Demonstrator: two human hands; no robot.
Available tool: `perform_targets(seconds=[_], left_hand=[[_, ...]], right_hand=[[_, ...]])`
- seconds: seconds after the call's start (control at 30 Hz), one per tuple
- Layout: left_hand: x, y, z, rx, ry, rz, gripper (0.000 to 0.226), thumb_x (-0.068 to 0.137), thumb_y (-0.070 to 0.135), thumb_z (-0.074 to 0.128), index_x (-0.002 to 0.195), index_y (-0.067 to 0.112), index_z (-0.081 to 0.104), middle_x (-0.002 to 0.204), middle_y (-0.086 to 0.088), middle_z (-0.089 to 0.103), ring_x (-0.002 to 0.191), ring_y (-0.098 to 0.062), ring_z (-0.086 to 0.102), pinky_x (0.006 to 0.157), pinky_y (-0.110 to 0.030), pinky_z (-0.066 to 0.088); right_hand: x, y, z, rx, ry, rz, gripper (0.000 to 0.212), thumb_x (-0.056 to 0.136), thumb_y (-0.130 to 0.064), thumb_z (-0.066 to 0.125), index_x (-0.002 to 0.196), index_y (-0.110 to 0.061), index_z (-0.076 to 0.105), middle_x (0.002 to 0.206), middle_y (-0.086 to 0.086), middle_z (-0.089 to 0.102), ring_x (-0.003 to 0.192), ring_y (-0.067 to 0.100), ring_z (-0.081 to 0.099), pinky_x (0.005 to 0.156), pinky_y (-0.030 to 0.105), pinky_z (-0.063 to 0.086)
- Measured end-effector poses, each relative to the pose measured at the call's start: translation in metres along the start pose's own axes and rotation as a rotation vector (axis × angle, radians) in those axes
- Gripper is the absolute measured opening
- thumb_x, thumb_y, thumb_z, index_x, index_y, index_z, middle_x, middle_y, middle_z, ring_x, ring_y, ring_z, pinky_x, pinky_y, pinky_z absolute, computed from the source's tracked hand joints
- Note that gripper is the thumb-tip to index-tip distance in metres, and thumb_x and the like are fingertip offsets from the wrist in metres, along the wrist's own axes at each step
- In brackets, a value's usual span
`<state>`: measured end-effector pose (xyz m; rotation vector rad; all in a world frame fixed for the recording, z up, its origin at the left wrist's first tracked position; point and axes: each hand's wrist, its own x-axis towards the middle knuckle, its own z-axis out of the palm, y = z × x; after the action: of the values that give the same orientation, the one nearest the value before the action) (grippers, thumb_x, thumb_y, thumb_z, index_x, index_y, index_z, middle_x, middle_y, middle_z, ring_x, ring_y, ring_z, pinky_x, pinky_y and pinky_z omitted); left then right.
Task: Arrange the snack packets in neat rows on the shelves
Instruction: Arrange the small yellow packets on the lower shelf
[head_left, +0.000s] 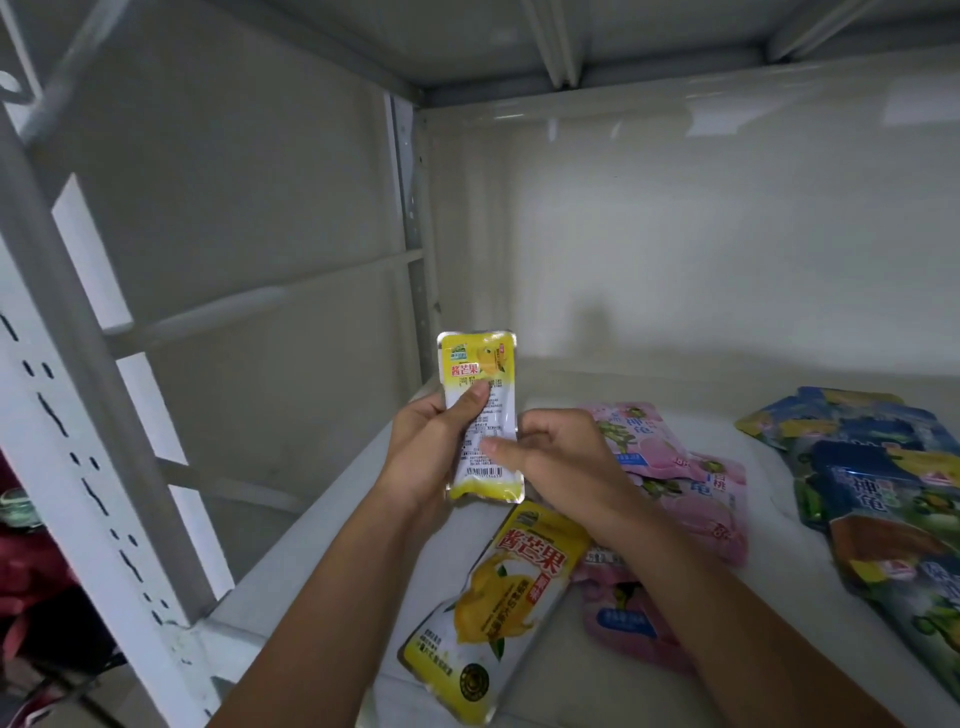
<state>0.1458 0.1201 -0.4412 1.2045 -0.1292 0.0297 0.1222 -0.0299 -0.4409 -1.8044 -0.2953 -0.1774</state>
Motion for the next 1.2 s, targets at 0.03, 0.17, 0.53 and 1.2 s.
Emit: perform_targets(seconds=[0.03, 0.17, 0.53, 1.2], left_hand=[[0.000, -0.001, 0.000, 0.010, 0.001, -0.012, 0.032, 0.095, 0.026, 0.073, 0.109, -0.003, 0.074, 0.103, -0.030, 0.075, 0.082, -0.039, 0.074, 0.068, -0.047, 0.064], [0.000, -0.004, 0.001, 0.028, 0.010, -0.009, 0.030, 0.096, 0.023, 0.073, 0.107, -0.005, 0.074, 0.105, -0.032, 0.074, 0.086, -0.041, 0.073, 0.074, -0.048, 0.063], [0.010, -0.010, -0.022, 0.508, 0.158, 0.292, 0.012, 0.098, 0.025, 0.068, 0.108, 0.018, 0.067, 0.110, -0.016, 0.067, 0.090, -0.023, 0.069, 0.077, -0.037, 0.056], [0.040, -0.010, -0.026, 1.042, 0.072, 0.468, 0.017, 0.101, 0.015, 0.064, 0.094, 0.001, 0.071, 0.091, -0.009, 0.069, 0.089, -0.020, 0.061, 0.084, -0.038, 0.050]], right_hand=[[0.000, 0.000, 0.001, -0.010, 0.010, 0.012, 0.011, 0.093, -0.024, 0.077, 0.089, -0.013, 0.080, 0.077, -0.001, 0.079, 0.065, 0.008, 0.074, 0.058, 0.022, 0.054], [0.003, 0.005, 0.004, -0.089, 0.079, 0.014, 0.013, 0.091, -0.026, 0.079, 0.089, -0.013, 0.082, 0.079, 0.002, 0.079, 0.076, 0.021, 0.078, 0.074, 0.045, 0.063], [0.002, 0.007, 0.000, -0.531, 0.073, -0.098, 0.045, 0.090, -0.040, 0.077, 0.055, -0.014, 0.066, 0.053, -0.003, 0.063, 0.055, 0.007, 0.060, 0.060, 0.021, 0.043], [0.038, 0.023, -0.007, -0.727, 0.207, -0.104, 0.017, 0.089, -0.022, 0.071, 0.078, -0.009, 0.067, 0.073, 0.001, 0.060, 0.078, 0.022, 0.058, 0.064, 0.031, 0.035]])
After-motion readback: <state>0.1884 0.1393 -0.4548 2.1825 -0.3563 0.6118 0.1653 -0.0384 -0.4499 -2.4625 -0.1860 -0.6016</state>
